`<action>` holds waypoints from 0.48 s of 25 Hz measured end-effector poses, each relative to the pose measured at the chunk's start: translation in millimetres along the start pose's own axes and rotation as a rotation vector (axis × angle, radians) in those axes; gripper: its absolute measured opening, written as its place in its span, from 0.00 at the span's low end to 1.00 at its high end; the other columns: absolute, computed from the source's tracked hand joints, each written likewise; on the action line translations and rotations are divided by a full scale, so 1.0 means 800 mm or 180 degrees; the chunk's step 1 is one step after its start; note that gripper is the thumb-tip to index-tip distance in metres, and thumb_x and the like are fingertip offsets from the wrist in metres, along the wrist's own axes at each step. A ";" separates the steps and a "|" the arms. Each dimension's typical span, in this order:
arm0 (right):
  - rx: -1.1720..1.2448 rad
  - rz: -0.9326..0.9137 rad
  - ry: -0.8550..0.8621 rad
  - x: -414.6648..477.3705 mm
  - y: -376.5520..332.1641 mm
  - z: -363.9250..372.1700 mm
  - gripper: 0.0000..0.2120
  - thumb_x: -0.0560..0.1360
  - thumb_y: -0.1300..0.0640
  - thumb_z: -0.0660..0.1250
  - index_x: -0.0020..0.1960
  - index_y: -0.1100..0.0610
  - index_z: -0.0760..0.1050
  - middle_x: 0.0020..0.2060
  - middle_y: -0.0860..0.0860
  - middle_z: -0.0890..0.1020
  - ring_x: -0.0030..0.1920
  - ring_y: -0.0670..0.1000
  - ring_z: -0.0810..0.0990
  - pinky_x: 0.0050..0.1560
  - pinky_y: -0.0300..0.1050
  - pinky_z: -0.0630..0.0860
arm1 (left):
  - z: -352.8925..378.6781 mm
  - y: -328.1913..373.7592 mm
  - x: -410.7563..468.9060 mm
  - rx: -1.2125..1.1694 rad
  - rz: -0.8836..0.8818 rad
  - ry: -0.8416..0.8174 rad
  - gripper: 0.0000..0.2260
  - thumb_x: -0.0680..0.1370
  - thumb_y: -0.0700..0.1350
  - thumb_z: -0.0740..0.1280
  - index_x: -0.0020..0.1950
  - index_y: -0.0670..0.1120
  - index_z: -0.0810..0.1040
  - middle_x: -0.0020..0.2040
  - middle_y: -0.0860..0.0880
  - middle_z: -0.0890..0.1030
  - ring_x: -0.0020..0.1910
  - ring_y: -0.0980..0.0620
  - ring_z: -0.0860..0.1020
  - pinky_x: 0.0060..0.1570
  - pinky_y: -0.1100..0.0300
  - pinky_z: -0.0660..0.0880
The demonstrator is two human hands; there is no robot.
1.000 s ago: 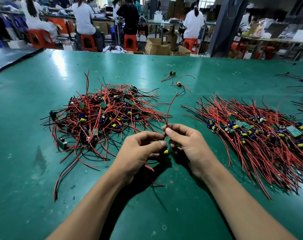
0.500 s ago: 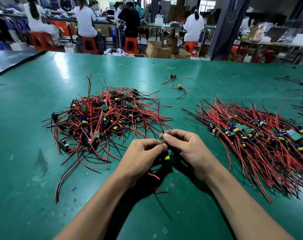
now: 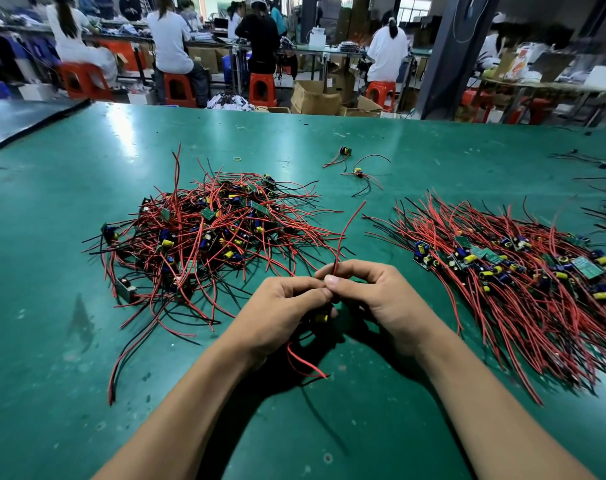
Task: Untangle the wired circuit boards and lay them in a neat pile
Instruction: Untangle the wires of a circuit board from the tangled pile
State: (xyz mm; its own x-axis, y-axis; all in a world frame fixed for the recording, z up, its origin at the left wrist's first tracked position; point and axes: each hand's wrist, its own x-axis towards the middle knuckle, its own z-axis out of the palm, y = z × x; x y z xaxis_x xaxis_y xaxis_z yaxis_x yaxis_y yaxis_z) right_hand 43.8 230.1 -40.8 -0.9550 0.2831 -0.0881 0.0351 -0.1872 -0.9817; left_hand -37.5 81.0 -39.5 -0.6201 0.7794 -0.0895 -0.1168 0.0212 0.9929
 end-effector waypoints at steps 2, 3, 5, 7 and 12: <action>-0.0075 -0.0199 0.0214 0.004 0.005 0.000 0.04 0.75 0.61 0.73 0.48 0.60 0.83 0.33 0.51 0.81 0.28 0.46 0.78 0.29 0.37 0.75 | -0.002 0.000 0.001 -0.0043 -0.0052 0.0036 0.06 0.79 0.39 0.67 0.47 0.42 0.85 0.38 0.42 0.84 0.37 0.50 0.79 0.39 0.64 0.77; -0.0229 -0.0318 0.0365 0.006 0.007 -0.001 0.02 0.75 0.60 0.73 0.47 0.58 0.84 0.30 0.48 0.80 0.26 0.44 0.75 0.28 0.35 0.73 | -0.001 0.000 0.001 -0.0079 -0.0087 0.0051 0.06 0.78 0.39 0.68 0.47 0.41 0.85 0.38 0.41 0.84 0.37 0.50 0.80 0.39 0.64 0.77; -0.0535 -0.0544 0.0667 0.010 0.011 -0.004 0.01 0.74 0.59 0.74 0.44 0.55 0.84 0.31 0.45 0.80 0.26 0.44 0.69 0.26 0.34 0.67 | 0.000 0.001 0.000 -0.0112 -0.0142 0.0049 0.06 0.78 0.39 0.68 0.47 0.39 0.84 0.38 0.41 0.84 0.36 0.50 0.80 0.39 0.64 0.77; -0.0534 -0.0627 0.0959 0.016 0.013 -0.009 0.02 0.74 0.58 0.74 0.43 0.53 0.85 0.33 0.45 0.81 0.25 0.45 0.67 0.24 0.34 0.63 | 0.002 0.003 0.000 -0.0044 -0.0148 0.0026 0.06 0.78 0.39 0.68 0.46 0.39 0.84 0.37 0.42 0.84 0.35 0.52 0.80 0.37 0.66 0.76; -0.0447 -0.0472 0.1380 0.025 0.018 -0.024 0.03 0.77 0.55 0.71 0.48 0.52 0.84 0.21 0.48 0.69 0.21 0.47 0.62 0.24 0.33 0.58 | 0.006 0.004 -0.002 0.0169 -0.0080 0.0061 0.06 0.77 0.38 0.69 0.45 0.38 0.84 0.35 0.45 0.83 0.30 0.55 0.77 0.31 0.69 0.72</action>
State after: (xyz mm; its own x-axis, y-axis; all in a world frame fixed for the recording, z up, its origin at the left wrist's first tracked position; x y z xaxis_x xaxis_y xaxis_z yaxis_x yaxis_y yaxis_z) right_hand 31.2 250.9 -59.8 -0.7430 0.6689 0.0216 -0.0244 0.0052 -0.9997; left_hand -33.2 82.5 -35.6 -0.6324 0.7660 -0.1156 -0.0915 0.0744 0.9930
